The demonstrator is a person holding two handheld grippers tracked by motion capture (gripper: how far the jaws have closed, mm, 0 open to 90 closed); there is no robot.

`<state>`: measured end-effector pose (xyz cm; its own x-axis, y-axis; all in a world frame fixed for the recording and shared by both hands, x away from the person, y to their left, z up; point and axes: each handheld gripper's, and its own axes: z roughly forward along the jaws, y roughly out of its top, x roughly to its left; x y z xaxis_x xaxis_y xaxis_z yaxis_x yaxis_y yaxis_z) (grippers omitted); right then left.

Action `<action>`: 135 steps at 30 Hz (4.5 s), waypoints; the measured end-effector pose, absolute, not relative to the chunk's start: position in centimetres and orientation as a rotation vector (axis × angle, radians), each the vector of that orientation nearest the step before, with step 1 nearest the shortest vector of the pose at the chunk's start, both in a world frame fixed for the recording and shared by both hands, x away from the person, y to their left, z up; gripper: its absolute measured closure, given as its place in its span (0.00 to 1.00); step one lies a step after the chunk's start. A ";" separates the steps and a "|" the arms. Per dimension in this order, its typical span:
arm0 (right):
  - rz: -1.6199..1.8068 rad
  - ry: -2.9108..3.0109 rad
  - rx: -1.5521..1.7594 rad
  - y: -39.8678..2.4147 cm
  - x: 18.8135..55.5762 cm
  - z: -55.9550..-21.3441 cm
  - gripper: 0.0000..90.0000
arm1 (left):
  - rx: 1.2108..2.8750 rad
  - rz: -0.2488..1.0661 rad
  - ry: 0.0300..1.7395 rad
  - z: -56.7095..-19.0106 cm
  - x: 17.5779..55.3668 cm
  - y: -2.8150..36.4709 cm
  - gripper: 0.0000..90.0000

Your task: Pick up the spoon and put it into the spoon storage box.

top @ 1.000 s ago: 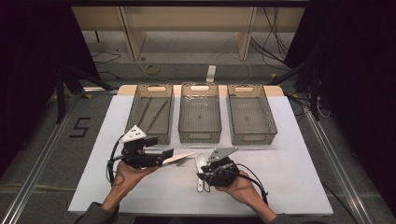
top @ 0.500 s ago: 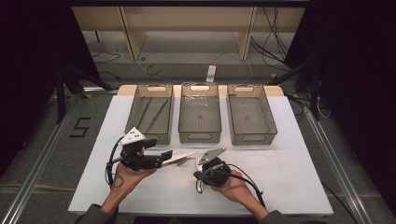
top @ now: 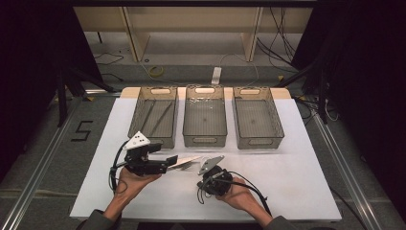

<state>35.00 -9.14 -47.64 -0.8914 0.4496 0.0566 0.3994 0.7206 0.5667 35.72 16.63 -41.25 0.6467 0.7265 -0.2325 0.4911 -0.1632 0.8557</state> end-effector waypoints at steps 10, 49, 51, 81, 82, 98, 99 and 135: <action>0.788 2.842 0.759 -11.6 35.6 -47.1 1.00 | 1.831 0.289 0.969 -41.2 35.7 16.5 0.18; 0.611 2.875 0.695 -13.1 39.3 -46.5 0.79 | 1.837 0.312 0.975 -41.3 35.8 16.5 0.18; 0.615 2.885 0.698 -13.0 39.3 -46.5 0.83 | 1.838 0.312 0.975 -41.3 35.8 16.5 0.18; 0.778 2.735 0.762 -16.3 40.2 -41.0 0.84 | 1.934 0.304 1.003 -41.9 36.7 16.9 0.18; 0.800 2.714 0.779 -16.4 40.6 -40.5 0.84 | 1.939 0.301 1.003 -41.9 36.7 16.9 0.18; 0.873 2.583 0.874 -13.6 46.3 -37.6 0.84 | 1.954 0.305 1.013 -42.0 36.9 17.2 0.18; 0.865 2.581 0.877 -13.4 46.5 -37.5 0.84 | 1.954 0.303 1.013 -42.0 36.9 17.2 0.18; 0.781 2.537 1.061 -9.6 52.5 -39.2 0.84 | 1.908 0.324 1.006 -41.7 36.7 17.4 0.18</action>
<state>52.51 -9.58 -39.16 -0.6903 0.7219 -0.0492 0.5693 0.5838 0.5789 36.66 17.39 -41.73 0.6304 0.7565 -0.1740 0.5134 -0.2383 0.8244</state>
